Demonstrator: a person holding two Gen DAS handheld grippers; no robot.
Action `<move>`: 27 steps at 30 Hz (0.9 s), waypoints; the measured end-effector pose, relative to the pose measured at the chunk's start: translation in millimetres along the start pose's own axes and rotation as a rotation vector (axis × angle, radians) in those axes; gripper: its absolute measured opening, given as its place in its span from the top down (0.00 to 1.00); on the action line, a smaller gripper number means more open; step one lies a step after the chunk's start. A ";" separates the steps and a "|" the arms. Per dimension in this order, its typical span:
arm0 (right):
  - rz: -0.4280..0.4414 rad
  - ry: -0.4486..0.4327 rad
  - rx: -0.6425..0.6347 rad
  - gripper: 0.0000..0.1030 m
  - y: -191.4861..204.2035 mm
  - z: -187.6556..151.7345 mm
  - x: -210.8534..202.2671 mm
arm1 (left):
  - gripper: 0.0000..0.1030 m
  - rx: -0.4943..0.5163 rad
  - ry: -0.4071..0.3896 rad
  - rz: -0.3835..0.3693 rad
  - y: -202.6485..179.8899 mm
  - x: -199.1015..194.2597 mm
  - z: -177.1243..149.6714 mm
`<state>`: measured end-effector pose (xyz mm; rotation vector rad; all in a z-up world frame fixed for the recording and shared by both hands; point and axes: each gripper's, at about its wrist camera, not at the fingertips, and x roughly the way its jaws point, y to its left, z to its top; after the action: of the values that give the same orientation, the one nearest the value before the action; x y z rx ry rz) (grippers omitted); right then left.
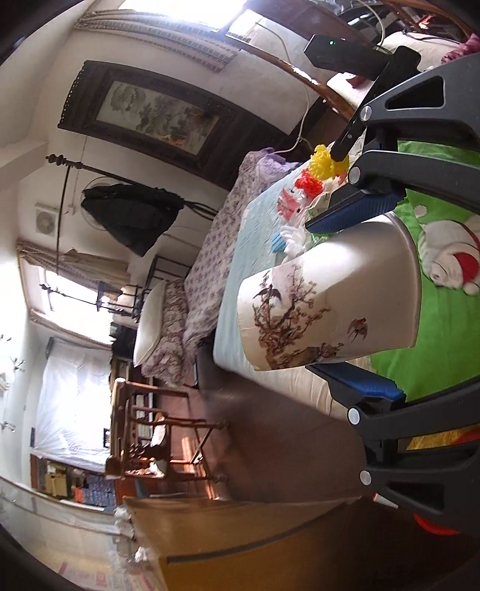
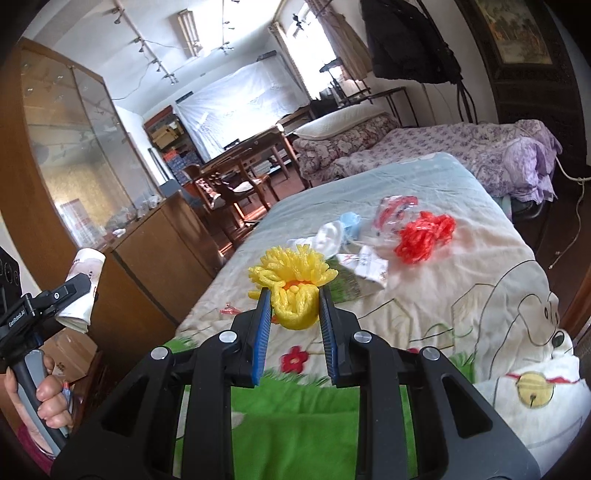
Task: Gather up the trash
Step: 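Carry cup and flower to the red wastebasket and open both grippers over it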
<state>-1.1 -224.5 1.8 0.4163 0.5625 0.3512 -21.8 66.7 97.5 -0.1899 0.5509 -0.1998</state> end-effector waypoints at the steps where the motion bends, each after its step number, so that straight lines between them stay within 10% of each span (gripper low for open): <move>1: 0.005 -0.002 -0.009 0.74 5.5 -1.0 -2.4 | 0.35 0.001 -0.006 0.006 3.3 -6.9 -0.7; 13: 0.112 -0.031 -0.136 0.74 74.8 -4.7 -34.8 | 0.34 -0.017 -0.019 0.166 66.8 -81.5 -34.4; 21: 0.176 0.009 -0.218 0.74 120.6 -19.2 -34.8 | 0.32 -0.139 0.110 0.298 160.7 -92.2 -90.7; 27: 0.205 0.077 -0.279 0.74 151.2 -35.6 -21.9 | 0.11 -0.212 0.191 0.412 209.8 -88.6 -125.0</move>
<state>-69.9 -93.9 55.0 0.1912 0.5375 0.6366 -133.9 274.3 -11.4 -0.2599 0.7886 0.2453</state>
